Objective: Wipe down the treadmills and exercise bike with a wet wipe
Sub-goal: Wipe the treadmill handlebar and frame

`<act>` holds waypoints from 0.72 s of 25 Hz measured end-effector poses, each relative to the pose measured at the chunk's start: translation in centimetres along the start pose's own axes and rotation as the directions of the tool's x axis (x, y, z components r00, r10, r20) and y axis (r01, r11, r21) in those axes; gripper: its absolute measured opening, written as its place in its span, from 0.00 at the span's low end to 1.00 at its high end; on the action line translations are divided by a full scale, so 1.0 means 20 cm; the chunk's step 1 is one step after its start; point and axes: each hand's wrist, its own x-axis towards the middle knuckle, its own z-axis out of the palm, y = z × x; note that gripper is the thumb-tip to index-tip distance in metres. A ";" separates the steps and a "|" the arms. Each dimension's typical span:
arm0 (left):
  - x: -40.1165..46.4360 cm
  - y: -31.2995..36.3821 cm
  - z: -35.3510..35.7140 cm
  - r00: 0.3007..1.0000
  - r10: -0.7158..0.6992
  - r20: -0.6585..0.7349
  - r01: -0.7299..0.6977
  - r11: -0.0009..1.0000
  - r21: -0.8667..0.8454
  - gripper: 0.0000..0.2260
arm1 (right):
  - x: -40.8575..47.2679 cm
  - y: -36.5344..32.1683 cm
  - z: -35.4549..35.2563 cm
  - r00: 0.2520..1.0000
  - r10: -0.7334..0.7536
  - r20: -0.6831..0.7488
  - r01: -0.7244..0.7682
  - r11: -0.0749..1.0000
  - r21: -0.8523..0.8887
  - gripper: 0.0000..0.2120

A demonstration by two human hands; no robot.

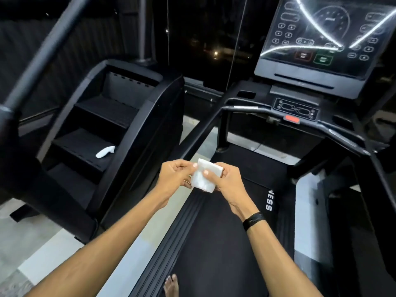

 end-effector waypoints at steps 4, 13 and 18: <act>0.38 -0.07 -0.15 0.973 -0.091 -0.214 0.068 0.991 -0.112 0.11 | 0.41 0.05 0.11 0.999 0.035 0.011 -0.034 0.999 -0.024 0.02; 0.78 -0.27 -0.31 0.847 -0.245 -0.471 0.124 0.954 -0.274 0.15 | 0.97 0.18 0.27 0.984 0.161 0.075 -0.156 0.985 -0.069 0.09; 0.85 -0.38 -0.29 0.778 -0.369 -0.509 0.202 0.913 -0.354 0.19 | 1.15 0.25 0.34 0.979 -0.112 0.168 0.171 0.902 -0.397 0.15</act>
